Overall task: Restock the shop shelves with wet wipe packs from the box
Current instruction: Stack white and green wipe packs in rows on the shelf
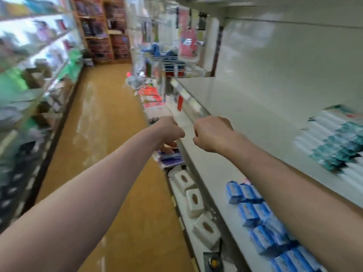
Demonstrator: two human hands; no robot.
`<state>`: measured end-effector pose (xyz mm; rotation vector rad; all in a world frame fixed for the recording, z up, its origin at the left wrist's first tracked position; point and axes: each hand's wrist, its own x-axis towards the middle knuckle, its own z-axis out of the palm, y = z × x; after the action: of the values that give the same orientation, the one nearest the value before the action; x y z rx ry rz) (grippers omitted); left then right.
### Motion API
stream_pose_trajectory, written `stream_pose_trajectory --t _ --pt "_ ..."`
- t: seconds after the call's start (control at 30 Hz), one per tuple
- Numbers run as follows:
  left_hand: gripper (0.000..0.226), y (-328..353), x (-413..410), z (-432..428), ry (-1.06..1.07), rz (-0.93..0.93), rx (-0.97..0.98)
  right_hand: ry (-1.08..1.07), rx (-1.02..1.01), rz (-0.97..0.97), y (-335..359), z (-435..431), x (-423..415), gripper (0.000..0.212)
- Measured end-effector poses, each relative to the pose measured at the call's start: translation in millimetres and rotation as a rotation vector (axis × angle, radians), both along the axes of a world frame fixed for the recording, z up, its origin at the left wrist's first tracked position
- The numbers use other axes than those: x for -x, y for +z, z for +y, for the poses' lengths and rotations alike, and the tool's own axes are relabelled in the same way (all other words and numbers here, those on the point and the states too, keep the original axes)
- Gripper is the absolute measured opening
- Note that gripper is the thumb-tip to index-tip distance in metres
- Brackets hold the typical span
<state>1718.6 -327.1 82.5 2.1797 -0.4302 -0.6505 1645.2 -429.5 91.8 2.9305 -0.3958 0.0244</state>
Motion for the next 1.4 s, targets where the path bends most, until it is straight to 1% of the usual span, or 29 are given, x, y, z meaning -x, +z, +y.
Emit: stream_pose_trajectory --t 0.1,0.13,0.2,0.23,0.33,0.37,0.47,0.57,0.7,0.77,0.83,0.97,1.1,1.23,1.4 --pt "0.037 -9 -7 64 0.123 0.022 -0.022 0.128 -0.005 0.004 -9 55 -21 0.012" --pt "0.038 -12 -8 87 0.166 0.029 -0.023 0.168 -0.013 0.010 -13 75 -27 0.012" --pt "0.040 -18 -8 134 0.251 0.039 -0.030 0.239 -0.024 0.031 -21 119 -38 0.022" --pt "0.041 -21 -7 158 0.290 0.044 -0.035 0.278 -0.030 0.043 -24 142 -42 0.023" --pt "0.043 -31 4 231 0.410 0.053 -0.059 0.412 -0.055 0.086 -36 214 -49 0.004" --pt "0.044 -36 9 257 0.456 0.053 -0.070 0.452 -0.079 0.096 -40 239 -48 0.003" --pt "0.043 -50 29 334 0.572 0.070 -0.105 0.570 -0.124 0.130 -54 312 -40 0.006" --pt "0.040 -64 52 403 0.661 0.140 -0.118 0.663 -0.133 0.171 -70 376 -26 0.011" --pt "0.037 -81 81 479 0.751 0.218 -0.100 0.779 -0.162 0.227 -87 449 -5 0.017" --pt "0.030 -89 96 513 0.800 0.259 -0.093 0.817 -0.178 0.266 -92 482 6 0.020" --pt "0.022 -96 111 545 0.843 0.296 -0.104 0.840 -0.188 0.308 -98 511 15 0.021" --pt "0.031 -122 142 609 0.944 0.384 -0.094 0.893 -0.176 0.417 -117 560 25 0.025" --pt "0.034 -157 174 663 1.104 0.491 -0.069 0.934 -0.134 0.512 -143 595 25 0.024" --pt "0.031 -194 197 699 1.270 0.598 -0.005 0.948 -0.084 0.572 -178 622 8 0.022" --pt "0.028 -250 208 722 1.475 0.696 0.099 0.952 -0.018 0.670 -242 650 -27 0.019"
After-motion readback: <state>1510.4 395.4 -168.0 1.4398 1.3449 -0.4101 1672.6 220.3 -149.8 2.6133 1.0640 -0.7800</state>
